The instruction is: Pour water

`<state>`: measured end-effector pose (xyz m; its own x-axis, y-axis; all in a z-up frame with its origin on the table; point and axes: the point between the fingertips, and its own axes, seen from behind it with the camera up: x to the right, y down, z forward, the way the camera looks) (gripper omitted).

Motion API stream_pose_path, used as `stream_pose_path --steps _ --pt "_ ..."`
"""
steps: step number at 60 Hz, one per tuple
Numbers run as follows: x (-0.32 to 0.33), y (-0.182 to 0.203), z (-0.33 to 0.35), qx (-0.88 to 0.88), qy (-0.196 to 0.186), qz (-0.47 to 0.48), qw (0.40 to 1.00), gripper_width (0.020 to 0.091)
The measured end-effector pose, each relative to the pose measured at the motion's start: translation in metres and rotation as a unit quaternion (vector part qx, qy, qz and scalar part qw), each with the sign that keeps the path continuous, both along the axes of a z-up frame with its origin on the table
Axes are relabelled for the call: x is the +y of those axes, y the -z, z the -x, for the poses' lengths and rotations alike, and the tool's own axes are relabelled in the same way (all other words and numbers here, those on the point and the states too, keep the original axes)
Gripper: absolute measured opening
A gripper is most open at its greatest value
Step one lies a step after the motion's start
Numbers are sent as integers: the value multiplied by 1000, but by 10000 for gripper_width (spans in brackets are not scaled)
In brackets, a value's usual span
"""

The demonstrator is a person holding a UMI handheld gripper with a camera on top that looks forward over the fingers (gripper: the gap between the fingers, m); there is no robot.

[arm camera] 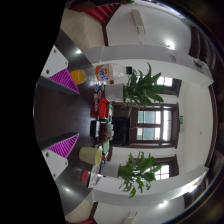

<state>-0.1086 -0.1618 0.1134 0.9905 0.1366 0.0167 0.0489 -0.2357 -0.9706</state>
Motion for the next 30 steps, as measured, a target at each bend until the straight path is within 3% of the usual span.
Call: stream_pose_path --steps 9,10,17,30 --pt "8 0 42 49 1 -21 999 769" --pt "14 -14 20 56 4 -22 998 767" --pt "18 -24 38 92 4 -32 995 769" --pt "59 -40 78 71 -38 -44 996 766"
